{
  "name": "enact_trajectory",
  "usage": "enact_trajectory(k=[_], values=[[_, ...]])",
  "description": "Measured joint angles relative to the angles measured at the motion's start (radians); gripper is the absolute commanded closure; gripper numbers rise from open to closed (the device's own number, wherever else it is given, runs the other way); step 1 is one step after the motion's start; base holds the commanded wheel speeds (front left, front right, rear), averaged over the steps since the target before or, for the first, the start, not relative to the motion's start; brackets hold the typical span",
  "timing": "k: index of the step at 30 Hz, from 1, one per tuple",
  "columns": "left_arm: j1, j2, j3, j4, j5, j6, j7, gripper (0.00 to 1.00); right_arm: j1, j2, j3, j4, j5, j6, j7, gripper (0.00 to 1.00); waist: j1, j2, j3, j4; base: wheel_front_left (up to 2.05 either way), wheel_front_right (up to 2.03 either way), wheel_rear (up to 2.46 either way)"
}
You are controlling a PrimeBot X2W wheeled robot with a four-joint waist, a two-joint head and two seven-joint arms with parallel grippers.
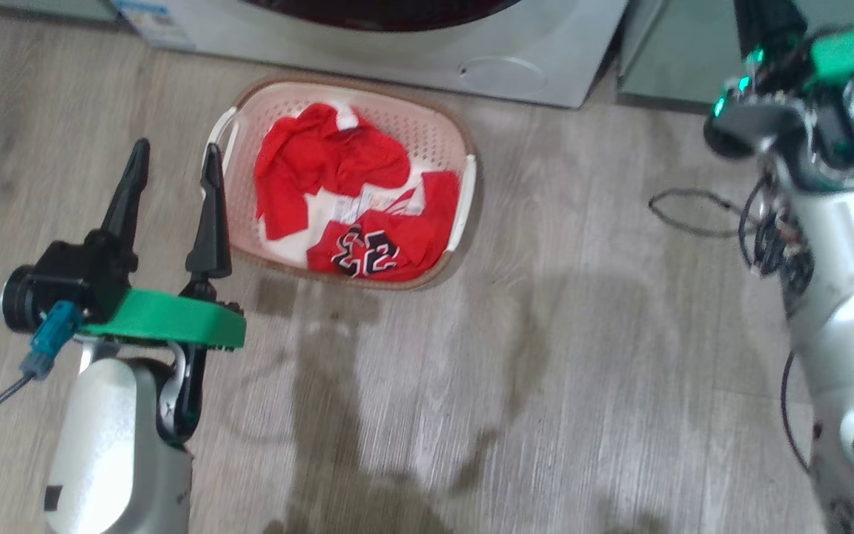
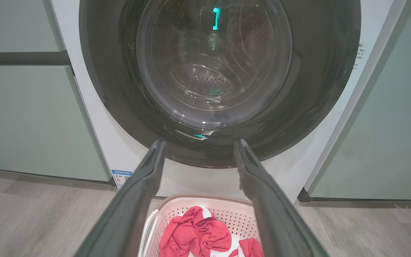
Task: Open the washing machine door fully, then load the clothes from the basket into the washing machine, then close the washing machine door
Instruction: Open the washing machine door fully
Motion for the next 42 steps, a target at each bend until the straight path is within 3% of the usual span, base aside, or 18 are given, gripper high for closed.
enact_trajectory(k=[15,27,42], values=[[-0.062,-0.003,-0.06,-0.029,-0.054,0.021,0.0,0.0,-0.36,-0.037,0.067,0.241,-0.071,0.0,0.018,1.0,0.0,0.0,0.118,0.09,0.0,0.0,0.0],[-0.08,-0.004,-0.08,-0.035,-0.069,0.037,0.0,0.0,-0.5,-0.043,0.114,0.381,-0.121,0.0,0.048,1.0,-0.0002,0.0,0.154,0.118,0.0,0.0,0.0],[-0.082,-0.005,-0.096,-0.034,-0.079,0.047,0.0,0.0,-0.558,-0.053,0.13,0.485,-0.129,0.0,0.148,1.0,-0.0002,0.0,0.15,0.138,0.0,0.0,0.0]])
